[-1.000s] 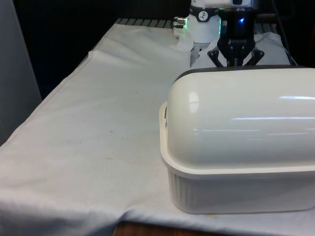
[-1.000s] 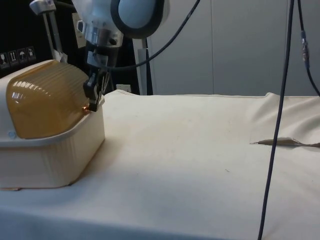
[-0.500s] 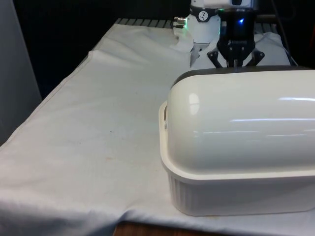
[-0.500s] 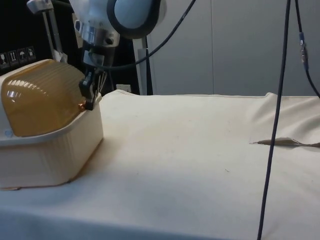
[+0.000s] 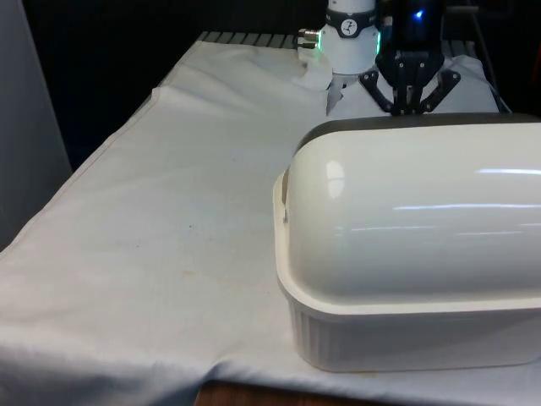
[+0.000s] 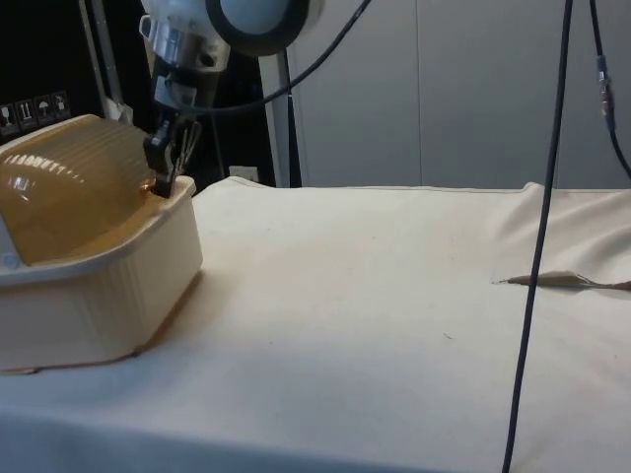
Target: Open the lid, then close it.
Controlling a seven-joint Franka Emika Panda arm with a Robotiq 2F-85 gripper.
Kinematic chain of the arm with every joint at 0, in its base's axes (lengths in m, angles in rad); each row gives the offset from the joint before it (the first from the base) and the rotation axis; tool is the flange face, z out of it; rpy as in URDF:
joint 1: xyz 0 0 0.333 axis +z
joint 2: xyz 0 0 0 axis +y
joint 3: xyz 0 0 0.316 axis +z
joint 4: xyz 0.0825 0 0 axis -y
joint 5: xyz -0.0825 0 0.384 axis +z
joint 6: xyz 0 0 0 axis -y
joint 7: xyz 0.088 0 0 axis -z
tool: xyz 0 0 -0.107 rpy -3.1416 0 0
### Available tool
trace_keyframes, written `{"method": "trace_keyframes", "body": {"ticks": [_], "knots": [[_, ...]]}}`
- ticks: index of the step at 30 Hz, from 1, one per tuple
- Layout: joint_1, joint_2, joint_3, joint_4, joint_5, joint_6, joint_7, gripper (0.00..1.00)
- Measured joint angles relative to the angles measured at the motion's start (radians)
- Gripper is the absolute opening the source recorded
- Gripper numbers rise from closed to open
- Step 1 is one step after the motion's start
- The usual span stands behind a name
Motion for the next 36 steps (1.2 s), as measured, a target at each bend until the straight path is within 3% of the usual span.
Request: {"method": "trace_keyframes", "body": {"ticks": [12, 27, 36], "knots": [[0.011, -0.018, 0.010, -0.004, -0.001, 0.050, 0.017, 0.00], [0.014, -0.015, 0.015, -0.003, -0.001, 0.148, 0.027, 0.00], [0.014, -0.010, 0.015, 0.026, -0.001, 0.161, 0.031, 0.00]]}}
